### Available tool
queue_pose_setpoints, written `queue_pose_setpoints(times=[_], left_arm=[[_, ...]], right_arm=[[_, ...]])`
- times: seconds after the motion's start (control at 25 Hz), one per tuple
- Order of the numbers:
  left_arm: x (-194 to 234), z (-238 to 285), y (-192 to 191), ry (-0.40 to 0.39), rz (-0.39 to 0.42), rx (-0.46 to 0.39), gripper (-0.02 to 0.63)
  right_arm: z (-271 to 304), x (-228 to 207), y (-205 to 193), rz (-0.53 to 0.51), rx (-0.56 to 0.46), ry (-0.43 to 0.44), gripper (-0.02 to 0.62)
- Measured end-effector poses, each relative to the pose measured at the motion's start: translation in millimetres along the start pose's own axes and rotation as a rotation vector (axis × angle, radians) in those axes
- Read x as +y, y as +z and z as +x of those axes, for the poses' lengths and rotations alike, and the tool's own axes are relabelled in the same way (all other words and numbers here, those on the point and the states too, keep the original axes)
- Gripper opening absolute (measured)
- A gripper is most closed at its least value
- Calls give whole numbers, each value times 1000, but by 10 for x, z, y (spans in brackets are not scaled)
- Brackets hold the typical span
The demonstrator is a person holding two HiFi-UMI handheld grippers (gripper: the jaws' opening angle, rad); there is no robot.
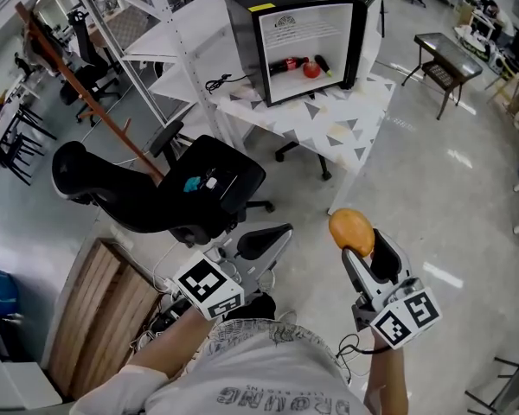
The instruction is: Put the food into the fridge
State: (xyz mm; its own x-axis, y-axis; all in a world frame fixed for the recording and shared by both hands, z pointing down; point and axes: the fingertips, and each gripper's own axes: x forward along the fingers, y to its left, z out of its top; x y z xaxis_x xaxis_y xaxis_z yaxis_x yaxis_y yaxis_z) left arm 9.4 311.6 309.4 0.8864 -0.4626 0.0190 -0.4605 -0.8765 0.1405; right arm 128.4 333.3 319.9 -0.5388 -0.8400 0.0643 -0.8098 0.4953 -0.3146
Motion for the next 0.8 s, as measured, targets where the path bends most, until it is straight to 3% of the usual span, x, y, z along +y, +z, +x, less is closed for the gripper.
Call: queue_pose_setpoints(times=[0.4, 0.8], left_arm=[[323, 225, -41, -9, -6, -15, 6], [1161, 613, -22, -29, -35, -10, 6]], right_arm=[[262, -255, 25, -17, 3, -15, 273], [1057, -660, 113, -15, 27, -30, 273]])
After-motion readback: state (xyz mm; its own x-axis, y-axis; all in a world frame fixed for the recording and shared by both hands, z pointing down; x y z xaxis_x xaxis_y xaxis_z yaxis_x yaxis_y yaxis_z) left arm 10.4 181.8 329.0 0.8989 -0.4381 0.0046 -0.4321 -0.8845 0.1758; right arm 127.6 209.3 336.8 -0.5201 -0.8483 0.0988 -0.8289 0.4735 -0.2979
